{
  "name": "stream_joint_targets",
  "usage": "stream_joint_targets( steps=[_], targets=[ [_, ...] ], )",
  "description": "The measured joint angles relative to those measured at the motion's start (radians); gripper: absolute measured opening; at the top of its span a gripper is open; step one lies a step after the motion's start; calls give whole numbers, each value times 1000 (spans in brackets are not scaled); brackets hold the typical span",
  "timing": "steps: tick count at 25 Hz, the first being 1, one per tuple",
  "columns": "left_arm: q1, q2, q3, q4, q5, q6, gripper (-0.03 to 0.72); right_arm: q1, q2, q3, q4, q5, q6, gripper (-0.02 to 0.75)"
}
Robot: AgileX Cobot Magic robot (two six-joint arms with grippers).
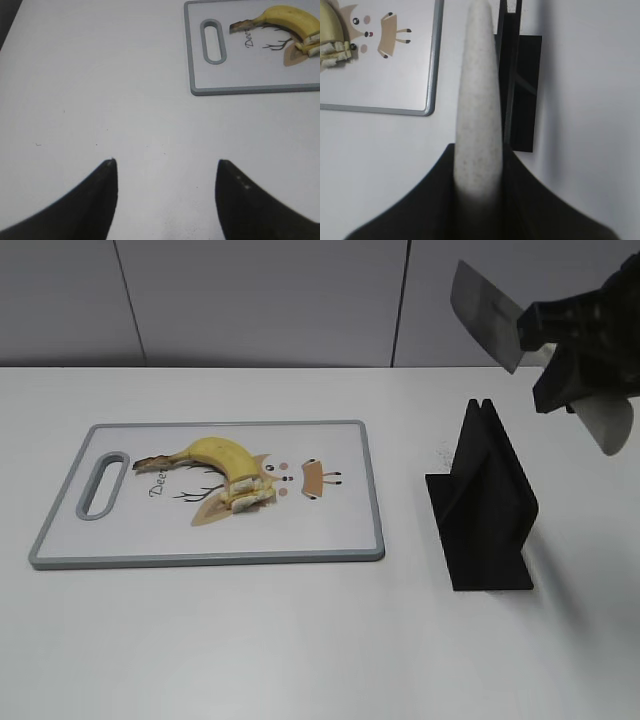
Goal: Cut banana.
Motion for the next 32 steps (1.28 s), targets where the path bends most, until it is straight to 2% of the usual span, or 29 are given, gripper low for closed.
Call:
stream_joint_targets(
  steps=[9, 15, 22, 32],
  targets=[
    [0, -214, 63, 0, 46, -3, 591, 0, -3, 87, -32, -48, 59, 171],
    [0, -217, 102, 0, -72, -4, 591, 0, 4, 112, -40, -66, 67, 171],
    [0, -217, 103, 0, -87, -4, 591, 0, 13, 112, -81, -88, 82, 171],
    [0, -217, 103, 0, -89, -4, 591, 0, 89, 118, -77, -86, 86, 171]
  ],
)
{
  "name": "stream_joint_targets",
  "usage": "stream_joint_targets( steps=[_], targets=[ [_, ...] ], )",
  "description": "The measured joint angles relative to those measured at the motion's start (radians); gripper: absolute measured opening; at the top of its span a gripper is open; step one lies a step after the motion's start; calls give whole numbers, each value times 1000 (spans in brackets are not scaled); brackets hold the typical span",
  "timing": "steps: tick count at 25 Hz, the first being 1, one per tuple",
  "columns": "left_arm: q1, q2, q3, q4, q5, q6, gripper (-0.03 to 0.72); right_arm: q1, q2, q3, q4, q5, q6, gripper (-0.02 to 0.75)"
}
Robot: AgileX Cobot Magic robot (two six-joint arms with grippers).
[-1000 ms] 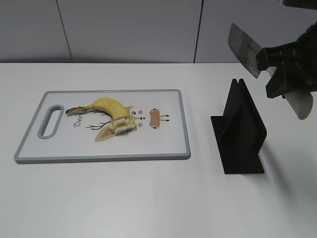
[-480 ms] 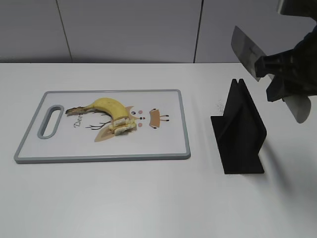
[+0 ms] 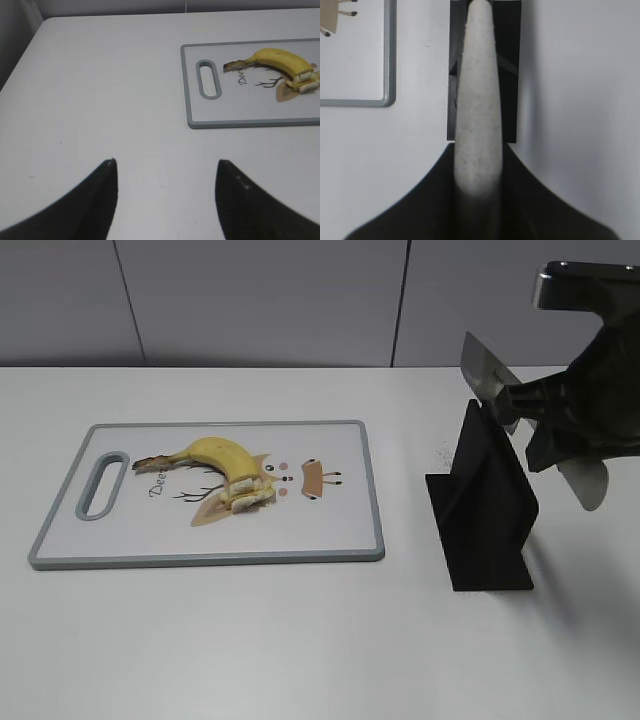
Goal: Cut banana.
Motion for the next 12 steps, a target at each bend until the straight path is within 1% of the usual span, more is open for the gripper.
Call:
stream_joint_targets(
  steps=[12],
  targets=[
    [0, 0, 0, 1, -1, -3, 591, 0, 86, 3, 18, 9, 0, 171]
  ],
)
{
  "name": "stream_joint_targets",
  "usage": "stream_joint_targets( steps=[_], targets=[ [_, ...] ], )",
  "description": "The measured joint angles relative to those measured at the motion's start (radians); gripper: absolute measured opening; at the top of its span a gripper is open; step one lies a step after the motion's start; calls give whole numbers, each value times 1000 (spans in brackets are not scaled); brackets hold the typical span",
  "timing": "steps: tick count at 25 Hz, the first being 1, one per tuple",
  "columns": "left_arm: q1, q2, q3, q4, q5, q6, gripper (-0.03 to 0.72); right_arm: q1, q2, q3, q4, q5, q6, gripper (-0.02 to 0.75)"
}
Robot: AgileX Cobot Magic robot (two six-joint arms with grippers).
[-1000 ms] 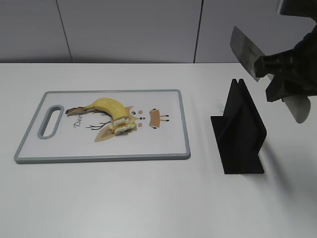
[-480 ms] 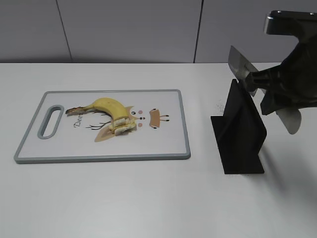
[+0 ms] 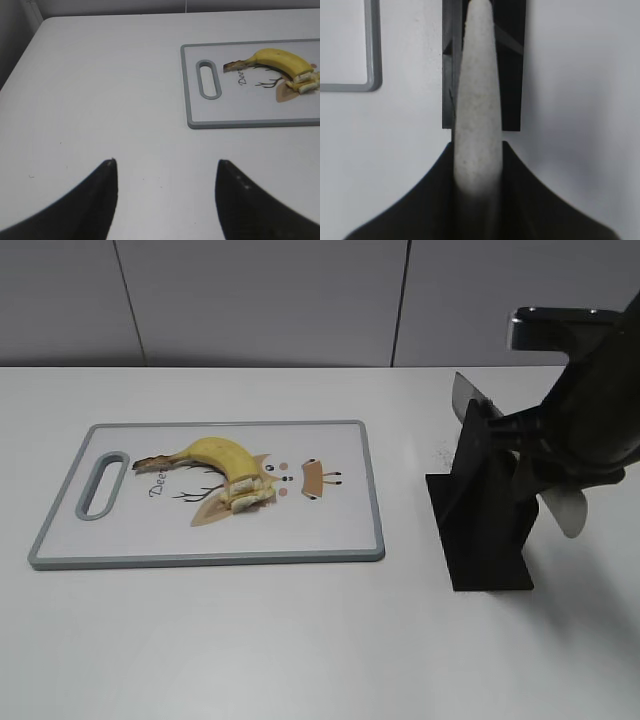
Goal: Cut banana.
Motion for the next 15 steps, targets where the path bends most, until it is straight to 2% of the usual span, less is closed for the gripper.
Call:
stream_joint_targets(
  steps=[15],
  targets=[
    [0, 0, 0, 0, 0, 0, 591, 0, 22, 0, 45, 82, -3, 171]
  ],
)
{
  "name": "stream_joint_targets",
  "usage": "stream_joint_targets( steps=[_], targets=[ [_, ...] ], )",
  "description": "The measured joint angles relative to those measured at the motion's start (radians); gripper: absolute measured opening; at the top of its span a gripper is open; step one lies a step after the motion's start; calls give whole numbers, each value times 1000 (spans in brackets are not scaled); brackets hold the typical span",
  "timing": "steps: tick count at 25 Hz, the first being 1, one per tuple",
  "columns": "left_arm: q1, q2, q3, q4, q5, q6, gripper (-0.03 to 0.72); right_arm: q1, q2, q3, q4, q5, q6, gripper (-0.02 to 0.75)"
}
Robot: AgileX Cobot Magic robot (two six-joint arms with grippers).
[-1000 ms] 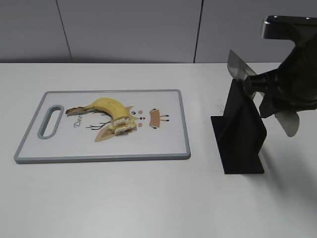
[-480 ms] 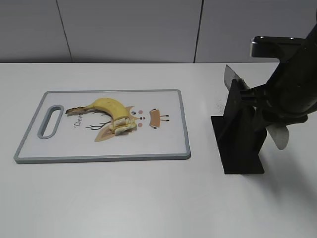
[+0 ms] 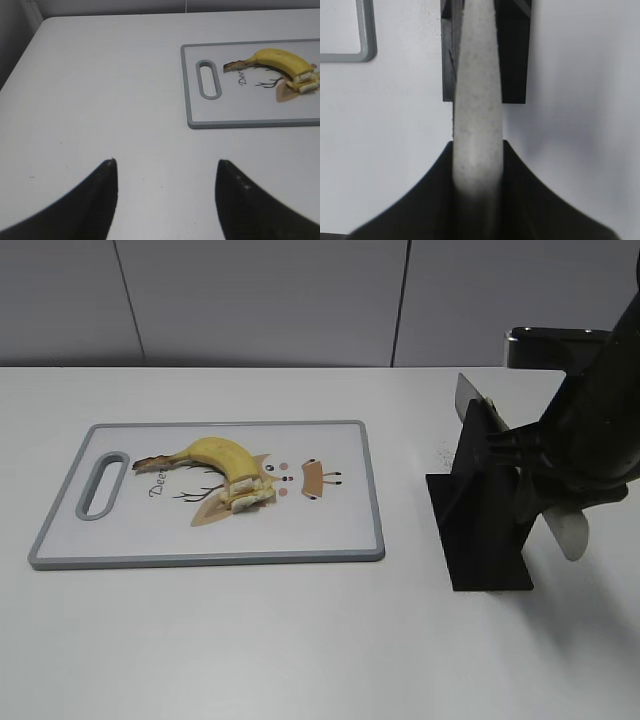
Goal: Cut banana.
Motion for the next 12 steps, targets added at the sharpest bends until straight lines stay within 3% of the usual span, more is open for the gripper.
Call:
stream_joint_targets(
  steps=[4, 6, 10, 12],
  targets=[
    [0, 0, 0, 0, 0, 0, 591, 0, 0, 0, 1, 6, 0, 194],
    [0, 0, 0, 0, 0, 0, 591, 0, 0, 0, 9, 20, -6, 276],
    [0, 0, 0, 0, 0, 0, 591, 0, 0, -15, 51, 23, -58, 538],
    [0, 0, 0, 0, 0, 0, 591, 0, -9, -27, 59, 16, -87, 619]
  ],
)
